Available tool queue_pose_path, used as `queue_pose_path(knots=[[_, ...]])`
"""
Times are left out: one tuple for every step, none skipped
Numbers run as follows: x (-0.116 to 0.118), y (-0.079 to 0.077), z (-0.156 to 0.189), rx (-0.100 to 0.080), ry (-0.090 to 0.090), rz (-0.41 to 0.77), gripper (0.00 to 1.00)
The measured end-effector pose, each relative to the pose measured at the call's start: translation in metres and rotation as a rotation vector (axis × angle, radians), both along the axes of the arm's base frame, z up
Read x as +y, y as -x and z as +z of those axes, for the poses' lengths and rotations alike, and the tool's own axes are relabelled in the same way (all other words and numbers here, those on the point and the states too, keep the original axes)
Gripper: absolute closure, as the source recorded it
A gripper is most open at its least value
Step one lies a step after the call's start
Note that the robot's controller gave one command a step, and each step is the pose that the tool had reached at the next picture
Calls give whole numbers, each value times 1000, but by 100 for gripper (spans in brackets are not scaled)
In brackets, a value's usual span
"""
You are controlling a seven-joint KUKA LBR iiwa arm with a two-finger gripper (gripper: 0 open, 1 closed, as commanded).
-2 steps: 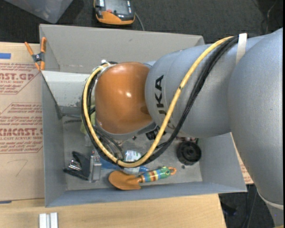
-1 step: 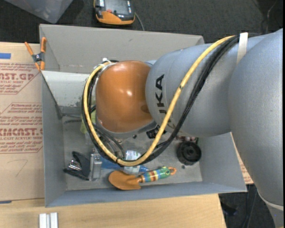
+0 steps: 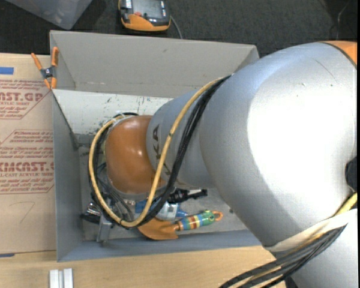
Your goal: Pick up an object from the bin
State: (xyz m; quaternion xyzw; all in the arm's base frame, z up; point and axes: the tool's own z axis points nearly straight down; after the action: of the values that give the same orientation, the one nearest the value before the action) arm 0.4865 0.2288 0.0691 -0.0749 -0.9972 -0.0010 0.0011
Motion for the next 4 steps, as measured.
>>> queue_pose_path(knots=[[10, 2, 67, -7, -3, -8, 0], [1, 2, 5, 2, 2, -2, 0], [-1, -2, 0, -8, -7, -466, 0], [1, 3, 4, 4, 2, -27, 100]])
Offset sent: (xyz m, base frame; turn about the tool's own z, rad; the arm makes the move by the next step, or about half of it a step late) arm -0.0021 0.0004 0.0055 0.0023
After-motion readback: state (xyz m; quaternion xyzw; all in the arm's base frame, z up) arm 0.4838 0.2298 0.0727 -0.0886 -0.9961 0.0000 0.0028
